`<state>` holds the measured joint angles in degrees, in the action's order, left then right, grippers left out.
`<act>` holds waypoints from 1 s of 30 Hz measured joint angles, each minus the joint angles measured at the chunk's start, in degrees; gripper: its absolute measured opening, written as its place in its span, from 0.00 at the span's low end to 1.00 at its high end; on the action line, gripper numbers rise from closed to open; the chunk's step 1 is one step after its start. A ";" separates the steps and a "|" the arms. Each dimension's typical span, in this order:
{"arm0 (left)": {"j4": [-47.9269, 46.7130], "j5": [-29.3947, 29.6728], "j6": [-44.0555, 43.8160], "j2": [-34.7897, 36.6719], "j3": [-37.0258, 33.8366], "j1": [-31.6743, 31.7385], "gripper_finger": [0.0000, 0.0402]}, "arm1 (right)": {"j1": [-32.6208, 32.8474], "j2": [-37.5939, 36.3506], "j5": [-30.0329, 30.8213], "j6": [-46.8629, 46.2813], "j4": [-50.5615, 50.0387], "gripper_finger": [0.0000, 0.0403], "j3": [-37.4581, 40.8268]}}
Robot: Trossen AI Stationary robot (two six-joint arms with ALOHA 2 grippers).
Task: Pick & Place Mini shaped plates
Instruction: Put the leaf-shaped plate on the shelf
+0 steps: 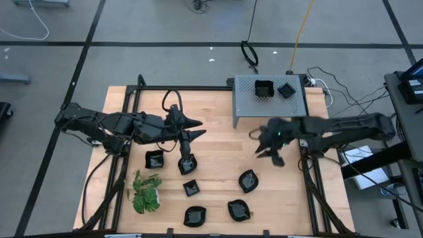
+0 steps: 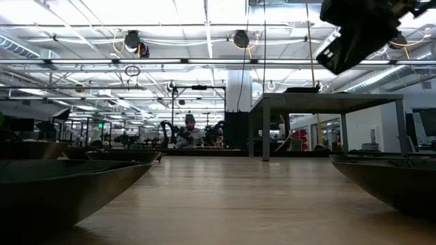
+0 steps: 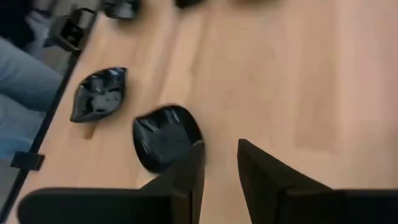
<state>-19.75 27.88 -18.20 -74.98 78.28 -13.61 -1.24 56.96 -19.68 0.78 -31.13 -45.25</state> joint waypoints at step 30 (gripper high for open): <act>-0.33 -0.78 3.04 0.02 0.00 0.02 0.37 | 10.47 28.42 0.24 2.96 34.01 0.36 8.17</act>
<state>-20.08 27.10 -15.16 -74.96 78.28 -13.58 9.23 85.37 -19.44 3.74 2.88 -37.08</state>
